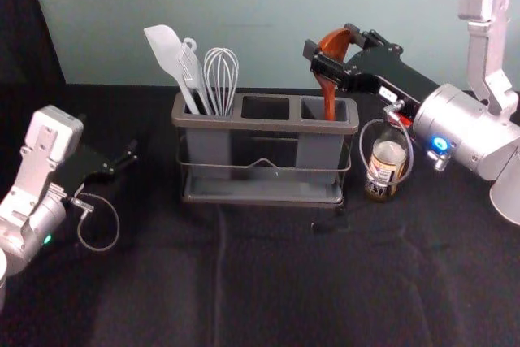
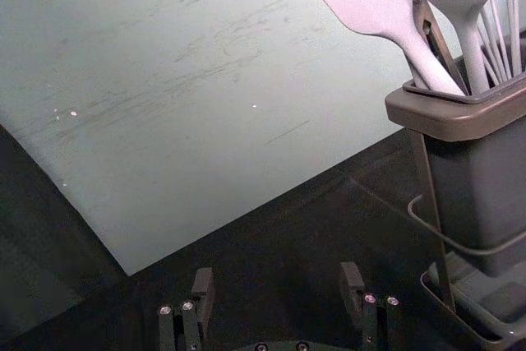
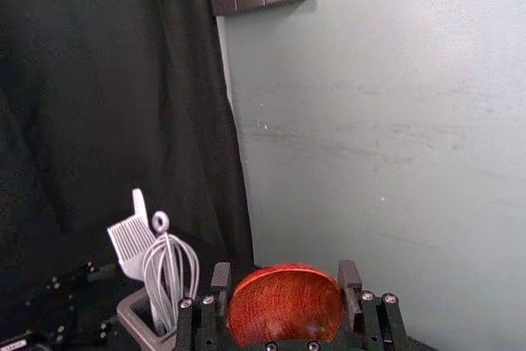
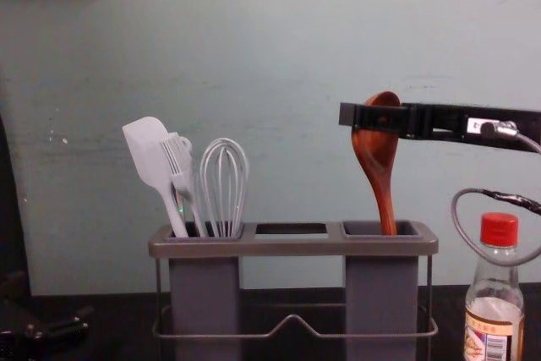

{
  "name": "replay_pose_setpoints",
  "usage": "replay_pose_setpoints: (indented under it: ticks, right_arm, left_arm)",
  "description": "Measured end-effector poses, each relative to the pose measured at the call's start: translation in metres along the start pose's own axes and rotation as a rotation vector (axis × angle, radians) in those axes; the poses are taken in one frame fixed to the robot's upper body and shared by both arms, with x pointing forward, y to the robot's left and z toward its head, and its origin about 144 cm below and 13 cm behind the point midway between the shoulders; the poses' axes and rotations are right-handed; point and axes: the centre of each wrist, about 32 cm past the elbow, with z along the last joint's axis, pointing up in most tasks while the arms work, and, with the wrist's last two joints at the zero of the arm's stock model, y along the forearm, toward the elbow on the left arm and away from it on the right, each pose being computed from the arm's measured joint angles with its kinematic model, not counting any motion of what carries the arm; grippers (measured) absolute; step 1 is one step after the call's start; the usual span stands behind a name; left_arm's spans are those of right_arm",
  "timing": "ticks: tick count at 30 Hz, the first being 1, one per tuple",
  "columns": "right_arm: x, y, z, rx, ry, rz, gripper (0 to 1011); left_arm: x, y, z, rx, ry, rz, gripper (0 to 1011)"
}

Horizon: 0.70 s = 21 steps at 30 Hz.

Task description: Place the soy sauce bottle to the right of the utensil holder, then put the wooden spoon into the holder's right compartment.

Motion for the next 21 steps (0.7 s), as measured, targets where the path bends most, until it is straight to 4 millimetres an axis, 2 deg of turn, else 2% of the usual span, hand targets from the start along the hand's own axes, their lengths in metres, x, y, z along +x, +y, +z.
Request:
replay_pose_setpoints:
  ticks: [21]
  right_arm:
    - [-0.002,-0.017,0.0,-0.089,0.007,-0.003,814]
  left_arm:
    - [0.0,0.0,0.0,0.0,0.0,0.0,1005]
